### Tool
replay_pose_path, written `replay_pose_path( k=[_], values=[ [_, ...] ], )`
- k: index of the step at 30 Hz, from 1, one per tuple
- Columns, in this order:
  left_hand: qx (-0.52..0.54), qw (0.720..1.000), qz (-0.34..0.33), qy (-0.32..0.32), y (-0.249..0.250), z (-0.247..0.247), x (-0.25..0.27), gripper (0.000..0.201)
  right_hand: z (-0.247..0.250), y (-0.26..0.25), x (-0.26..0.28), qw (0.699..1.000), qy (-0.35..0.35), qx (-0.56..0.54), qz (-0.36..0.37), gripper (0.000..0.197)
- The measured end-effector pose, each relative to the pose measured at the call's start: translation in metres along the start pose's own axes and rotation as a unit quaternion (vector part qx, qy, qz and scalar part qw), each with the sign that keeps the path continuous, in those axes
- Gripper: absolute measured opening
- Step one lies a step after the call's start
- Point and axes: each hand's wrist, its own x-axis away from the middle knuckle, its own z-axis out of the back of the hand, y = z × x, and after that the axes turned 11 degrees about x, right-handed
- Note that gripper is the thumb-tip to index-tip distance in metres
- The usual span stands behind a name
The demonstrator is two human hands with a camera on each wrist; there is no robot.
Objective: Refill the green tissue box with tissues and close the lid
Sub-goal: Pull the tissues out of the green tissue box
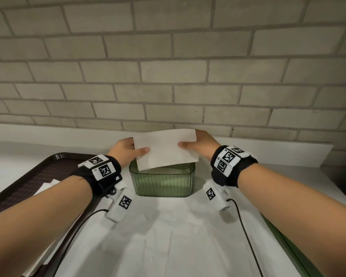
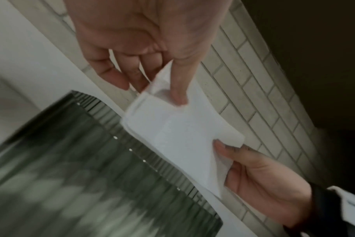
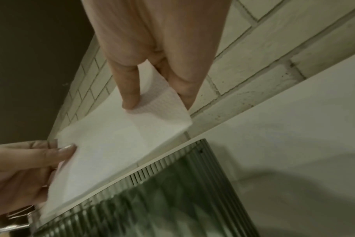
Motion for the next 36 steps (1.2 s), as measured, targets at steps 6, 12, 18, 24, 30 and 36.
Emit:
replay_pose_path(
  k=[6, 12, 18, 24, 30, 36],
  values=[
    [-0.239, 0.969, 0.026, 0.05, 0.006, -0.011, -0.012, 0.051, -0.012, 0.014, -0.011, 0.994, -0.016, 0.092, -0.059, 0.047],
    [-0.323, 0.946, 0.016, 0.021, 0.004, -0.014, -0.02, 0.037, -0.022, 0.014, -0.014, 0.986, -0.019, 0.152, -0.061, 0.051],
    [-0.4, 0.916, 0.019, -0.013, -0.006, -0.018, -0.023, 0.036, -0.031, 0.011, -0.015, 0.967, -0.061, 0.24, -0.053, 0.053],
    [-0.488, 0.87, 0.046, -0.051, -0.004, -0.02, -0.026, 0.038, -0.04, 0.001, -0.013, 0.858, -0.14, 0.492, 0.04, 0.044],
    [-0.547, 0.829, -0.028, -0.116, 0.005, -0.033, -0.02, 0.035, -0.025, -0.006, -0.01, 0.838, -0.1, 0.528, 0.096, 0.028],
    [-0.535, 0.812, 0.057, -0.229, -0.001, -0.064, -0.011, 0.051, -0.009, -0.001, 0.018, 0.885, -0.06, 0.45, 0.103, 0.029]
  ],
)
